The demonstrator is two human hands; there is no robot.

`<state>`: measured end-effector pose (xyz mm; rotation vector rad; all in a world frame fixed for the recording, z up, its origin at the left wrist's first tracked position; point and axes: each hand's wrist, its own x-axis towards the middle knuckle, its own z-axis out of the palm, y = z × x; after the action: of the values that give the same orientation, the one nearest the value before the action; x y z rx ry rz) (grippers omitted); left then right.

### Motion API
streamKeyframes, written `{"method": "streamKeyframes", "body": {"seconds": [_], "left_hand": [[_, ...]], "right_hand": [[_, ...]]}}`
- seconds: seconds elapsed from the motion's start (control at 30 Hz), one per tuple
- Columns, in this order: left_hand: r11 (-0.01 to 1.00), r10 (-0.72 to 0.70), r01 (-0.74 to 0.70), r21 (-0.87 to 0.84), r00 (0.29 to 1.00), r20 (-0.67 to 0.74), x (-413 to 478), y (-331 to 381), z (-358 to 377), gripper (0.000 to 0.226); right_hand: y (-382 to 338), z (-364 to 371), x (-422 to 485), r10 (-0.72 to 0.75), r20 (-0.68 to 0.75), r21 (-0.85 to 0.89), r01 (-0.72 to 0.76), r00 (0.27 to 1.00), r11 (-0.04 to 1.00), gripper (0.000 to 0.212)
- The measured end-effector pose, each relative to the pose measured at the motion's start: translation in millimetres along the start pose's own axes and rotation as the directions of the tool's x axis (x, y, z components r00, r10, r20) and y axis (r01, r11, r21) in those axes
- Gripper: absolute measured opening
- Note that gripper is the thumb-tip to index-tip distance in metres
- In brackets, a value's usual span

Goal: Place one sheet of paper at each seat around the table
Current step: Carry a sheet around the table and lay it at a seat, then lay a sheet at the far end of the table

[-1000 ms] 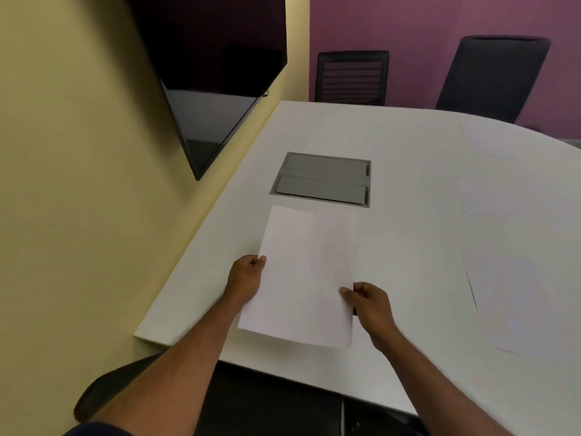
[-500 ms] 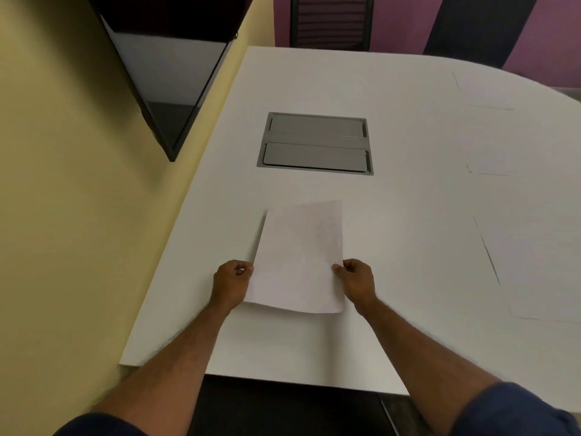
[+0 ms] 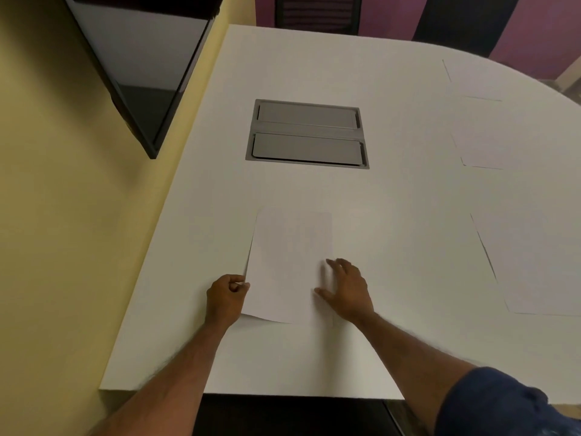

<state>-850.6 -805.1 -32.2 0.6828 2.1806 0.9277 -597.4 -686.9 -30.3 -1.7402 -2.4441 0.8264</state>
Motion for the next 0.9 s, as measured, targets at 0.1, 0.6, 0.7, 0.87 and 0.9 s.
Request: {"method": "streamKeyframes", "body": {"seconds": [0.1,0.6,0.7,0.87,0.9], "left_hand": [[1.0,0.0,0.0,-0.001,1.0,-0.005,0.0,-2.7,2.3,0.015],[0.507,0.206,-0.527,0.682,0.842,0.498,-19.5,-12.1,2.9,0.074],[0.494,0.217,-0.534,0.686,0.84,0.497,-25.6,-7.5,0.4,0.076],[0.416,0.318,-0.59,0.692,0.807,0.497,-45.4,11.0,-7.7,0.077],[0.399,0.332,-0.604,0.69,0.797,0.506,-49.7,16.7,-7.4,0.077]], "right_hand": [[-1.6,7.2,1.3,-0.052,0.067,-0.115,0.06,0.996,0.992,0.074],[4.0,-2.5,-6.8,-0.075,0.192,-0.235,0.12,0.979,0.965,0.085],[10.0,-12.2,-20.1,-0.066,0.177,-0.25,0.11,0.982,0.962,0.086],[20.2,-35.8,-54.5,-0.064,0.142,-0.258,0.1,0.988,0.961,0.084],[22.7,-42.2,-63.0,-0.063,0.128,-0.263,0.095,0.99,0.96,0.084]]}}
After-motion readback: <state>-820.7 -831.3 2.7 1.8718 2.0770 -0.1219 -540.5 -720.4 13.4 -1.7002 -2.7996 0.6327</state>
